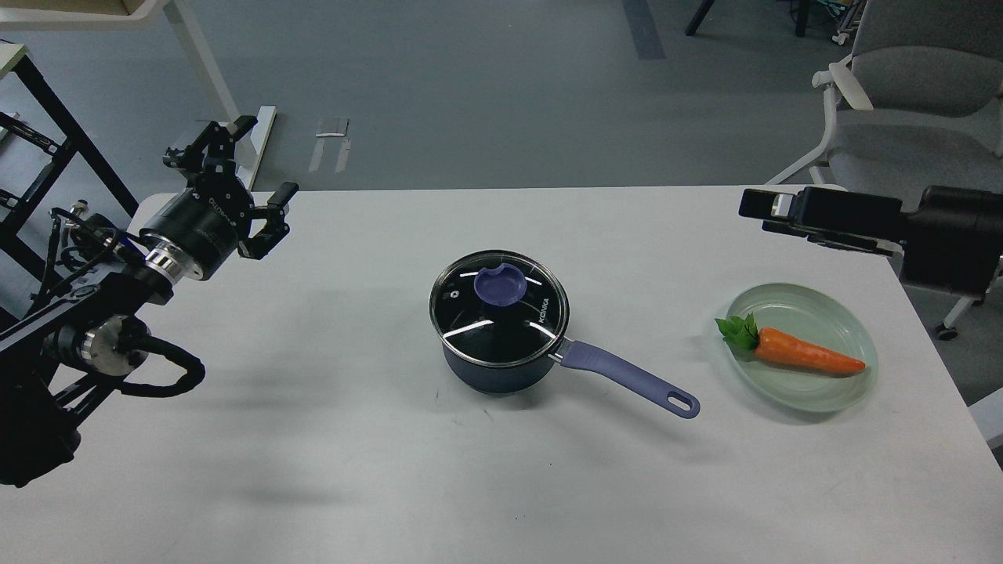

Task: Open pot lid
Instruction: 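Move the right gripper down onto the purple pan handle and grasp it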

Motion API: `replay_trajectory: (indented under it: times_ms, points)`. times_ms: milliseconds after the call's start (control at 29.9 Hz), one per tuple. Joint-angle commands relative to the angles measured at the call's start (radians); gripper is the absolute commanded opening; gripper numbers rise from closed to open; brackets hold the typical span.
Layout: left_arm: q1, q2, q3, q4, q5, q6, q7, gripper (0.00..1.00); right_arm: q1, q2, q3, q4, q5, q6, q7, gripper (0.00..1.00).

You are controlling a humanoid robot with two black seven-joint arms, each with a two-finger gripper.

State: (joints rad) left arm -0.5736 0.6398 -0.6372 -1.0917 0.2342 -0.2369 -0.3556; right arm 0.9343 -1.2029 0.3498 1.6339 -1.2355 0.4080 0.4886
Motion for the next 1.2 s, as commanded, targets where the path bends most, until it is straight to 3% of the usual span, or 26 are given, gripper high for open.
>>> replay_trajectory:
  times_ms: [0, 301, 435, 803, 1003, 1171]
  points:
    - [0.0, -0.002, -0.001, -0.001, -0.001, 0.001, 0.0, 0.99, 0.02, 0.049, -0.04, 0.004, -0.178, 0.002, 0.0, 1.0]
    - [0.001, -0.003, -0.001, -0.005, 0.001, 0.001, 0.0, 0.99, 0.248, 0.192, -0.376, -0.031, -0.271, 0.0, 0.0, 1.0]
    - [0.001, -0.003, -0.001, -0.01, 0.001, 0.002, 0.0, 0.99, 0.351, 0.313, -0.5, -0.1, -0.328, 0.0, 0.0, 1.0]
    - [0.003, 0.004, -0.006, -0.02, 0.001, 0.002, 0.0, 0.99, 0.417, 0.491, -0.656, -0.163, -0.409, -0.005, 0.0, 1.0]
    - [0.008, 0.008, -0.015, -0.025, 0.001, 0.002, 0.0, 0.99, 0.417, 0.582, -0.707, -0.244, -0.461, -0.075, 0.0, 0.98]
    - [0.008, 0.011, -0.018, -0.025, -0.001, 0.002, 0.0, 0.99, 0.419, 0.615, -0.718, -0.258, -0.461, -0.077, 0.0, 0.91]
